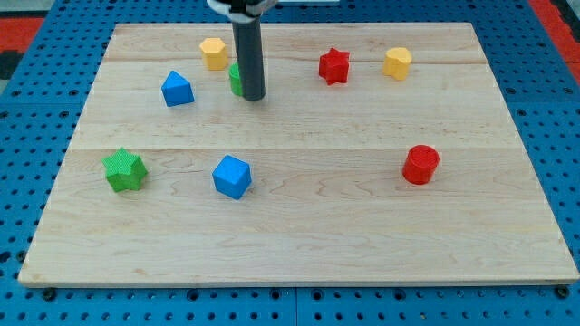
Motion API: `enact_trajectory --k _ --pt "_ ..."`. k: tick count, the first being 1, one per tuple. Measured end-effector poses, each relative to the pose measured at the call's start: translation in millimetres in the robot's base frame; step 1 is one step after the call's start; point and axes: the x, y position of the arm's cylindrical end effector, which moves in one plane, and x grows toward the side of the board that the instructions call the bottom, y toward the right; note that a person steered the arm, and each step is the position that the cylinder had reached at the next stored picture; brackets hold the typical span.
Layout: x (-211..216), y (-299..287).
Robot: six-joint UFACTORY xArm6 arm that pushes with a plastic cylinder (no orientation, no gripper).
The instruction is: Push the green circle towards the top left
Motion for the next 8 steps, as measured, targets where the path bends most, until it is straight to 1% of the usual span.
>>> enact_trajectory --k 1,2,3,4,5,6,7,8 --pt "-35.3 -8.7" --pt "-48.4 -22.8" --pt "-53.5 1.1" --pt "-79.5 -8.3" --pt "-97.9 -48.3" --pt "-87.5 -77.1" --pt "-73.8 -76.8" --pt "-82.5 -53.2"
